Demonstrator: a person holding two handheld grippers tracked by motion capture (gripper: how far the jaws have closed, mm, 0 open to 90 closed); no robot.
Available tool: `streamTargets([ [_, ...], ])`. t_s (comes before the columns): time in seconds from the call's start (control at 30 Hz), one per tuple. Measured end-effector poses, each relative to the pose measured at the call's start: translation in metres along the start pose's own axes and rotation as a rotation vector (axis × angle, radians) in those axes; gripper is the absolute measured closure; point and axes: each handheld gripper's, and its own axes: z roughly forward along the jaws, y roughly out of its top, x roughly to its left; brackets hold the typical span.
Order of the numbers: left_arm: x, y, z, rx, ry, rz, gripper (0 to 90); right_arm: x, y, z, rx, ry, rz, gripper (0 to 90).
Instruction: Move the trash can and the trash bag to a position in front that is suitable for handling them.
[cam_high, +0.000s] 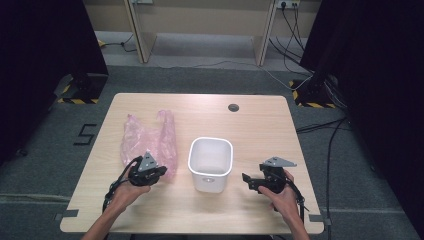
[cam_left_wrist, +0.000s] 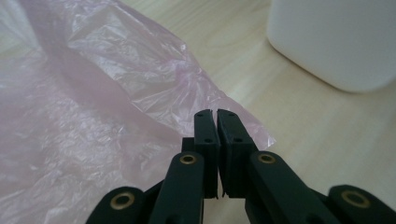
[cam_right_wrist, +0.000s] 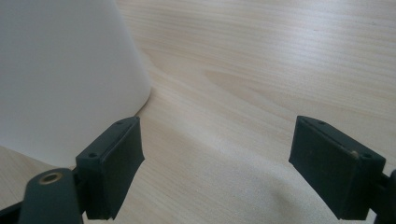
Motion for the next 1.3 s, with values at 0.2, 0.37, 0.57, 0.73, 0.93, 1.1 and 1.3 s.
streamTargets([
  [0.2,-0.006,-0.018,-0.024,0.008,-0.063,0.034,85.3,0.001,0.000,0.001,0.005,-0.001,-0.003,17.4],
  [0.37,-0.014,-0.028,-0.037,0.006,-0.084,0.035,85.3,0.001,0.000,0.002,0.004,0.000,-0.006,17.4],
  [0.57,-0.027,-0.026,-0.045,-0.003,-0.099,0.023,82.9,0.000,0.000,0.001,0.002,-0.003,-0.003,17.4],
  [0.73,-0.032,-0.020,-0.046,-0.025,-0.090,0.018,72.2,0.000,0.000,0.001,0.002,-0.002,-0.002,17.4],
  [0.93,-0.026,-0.004,-0.044,-0.078,-0.013,-0.078,43.1,0.000,0.000,0.001,0.005,-0.003,0.000,17.4],
  [1.1,-0.023,0.018,-0.033,-0.098,0.050,-0.109,28.8,-0.001,0.000,0.002,0.009,-0.003,0.000,17.4],
  [1.3,-0.020,0.038,-0.001,-0.040,0.063,-0.127,25.7,-0.001,-0.001,0.003,0.016,-0.001,-0.005,17.4],
])
